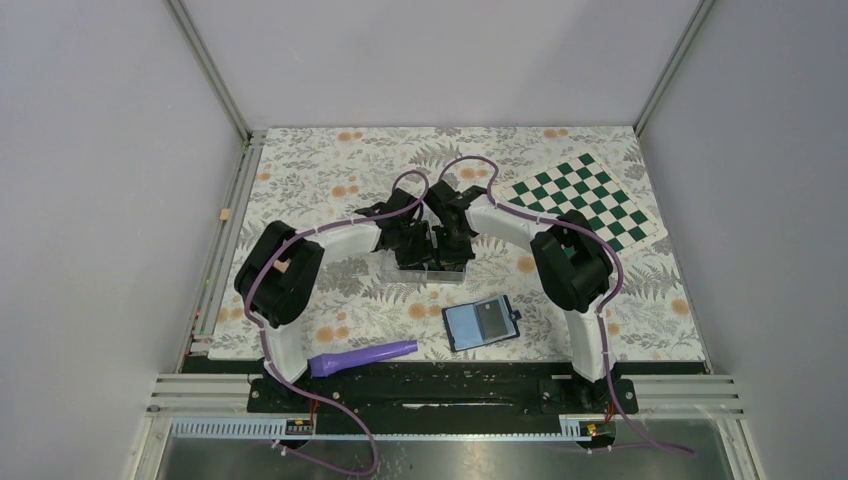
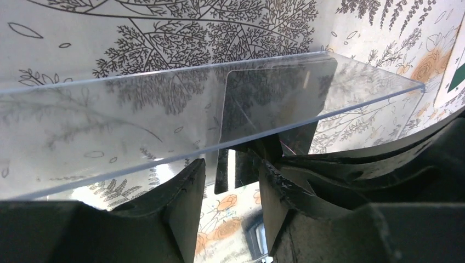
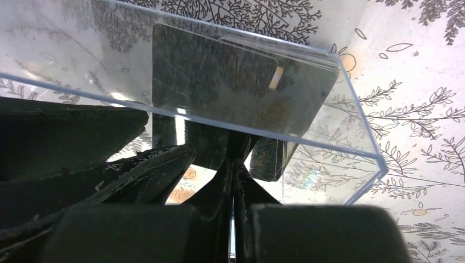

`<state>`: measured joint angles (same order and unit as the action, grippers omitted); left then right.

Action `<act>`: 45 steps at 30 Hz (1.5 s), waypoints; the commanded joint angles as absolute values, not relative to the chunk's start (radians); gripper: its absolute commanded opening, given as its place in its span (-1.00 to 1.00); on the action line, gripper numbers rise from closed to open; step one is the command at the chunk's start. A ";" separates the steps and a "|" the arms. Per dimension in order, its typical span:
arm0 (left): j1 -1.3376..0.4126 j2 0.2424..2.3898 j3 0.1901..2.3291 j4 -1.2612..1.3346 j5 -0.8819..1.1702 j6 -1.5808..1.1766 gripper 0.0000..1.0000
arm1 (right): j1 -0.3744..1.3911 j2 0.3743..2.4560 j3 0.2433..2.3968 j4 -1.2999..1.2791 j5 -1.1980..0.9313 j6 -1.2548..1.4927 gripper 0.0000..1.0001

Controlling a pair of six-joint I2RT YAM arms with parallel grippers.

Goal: Put the credit cards into the card holder
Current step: Pick up the credit card from the storage box.

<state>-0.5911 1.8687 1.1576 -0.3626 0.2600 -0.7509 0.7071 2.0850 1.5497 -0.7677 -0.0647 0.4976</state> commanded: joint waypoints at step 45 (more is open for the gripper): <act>-0.622 1.829 0.969 0.065 0.534 -0.871 -0.82 | 0.689 2.086 1.442 -0.691 -0.168 0.518 -1.00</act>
